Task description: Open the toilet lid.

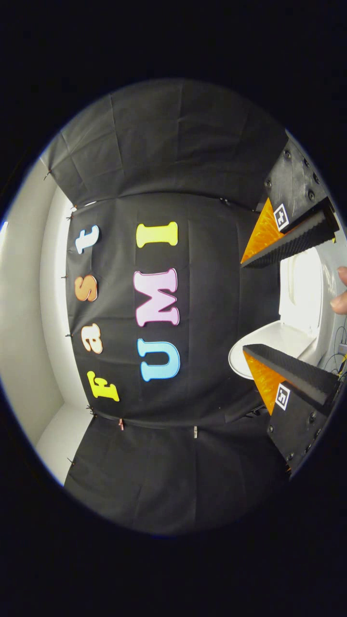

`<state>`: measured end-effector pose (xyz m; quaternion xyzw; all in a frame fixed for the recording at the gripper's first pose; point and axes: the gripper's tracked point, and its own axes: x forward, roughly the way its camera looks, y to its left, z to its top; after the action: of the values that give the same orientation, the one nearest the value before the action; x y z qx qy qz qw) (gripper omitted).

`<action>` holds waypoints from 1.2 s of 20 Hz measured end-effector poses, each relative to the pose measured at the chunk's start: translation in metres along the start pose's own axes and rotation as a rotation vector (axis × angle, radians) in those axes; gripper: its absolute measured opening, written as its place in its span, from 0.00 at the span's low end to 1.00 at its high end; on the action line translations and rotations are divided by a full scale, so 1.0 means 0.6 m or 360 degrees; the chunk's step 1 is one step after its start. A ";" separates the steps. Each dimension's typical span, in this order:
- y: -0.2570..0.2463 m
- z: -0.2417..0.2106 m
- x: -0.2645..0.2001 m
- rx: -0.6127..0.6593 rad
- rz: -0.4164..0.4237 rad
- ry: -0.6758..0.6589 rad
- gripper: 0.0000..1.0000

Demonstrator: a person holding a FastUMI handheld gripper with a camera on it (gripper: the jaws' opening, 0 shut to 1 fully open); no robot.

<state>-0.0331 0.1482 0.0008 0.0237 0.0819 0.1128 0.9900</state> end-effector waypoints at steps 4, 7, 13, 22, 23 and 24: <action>-0.076 -0.009 -0.041 -0.0039 -0.0122 -0.0041 0.99; -0.116 -0.006 -0.061 -0.0054 -0.0177 -0.0054 0.98; -0.153 0.023 -0.101 -0.0008 -0.0165 -0.0119 0.98; -0.196 0.022 -0.137 -0.0001 -0.0202 -0.0128 0.98; -0.197 0.022 -0.141 -0.0007 -0.0204 -0.0132 0.99; -0.199 0.022 -0.147 -0.0012 -0.0203 -0.0134 0.98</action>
<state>-0.0897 0.0117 0.0198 0.0196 0.0410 0.0487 0.9978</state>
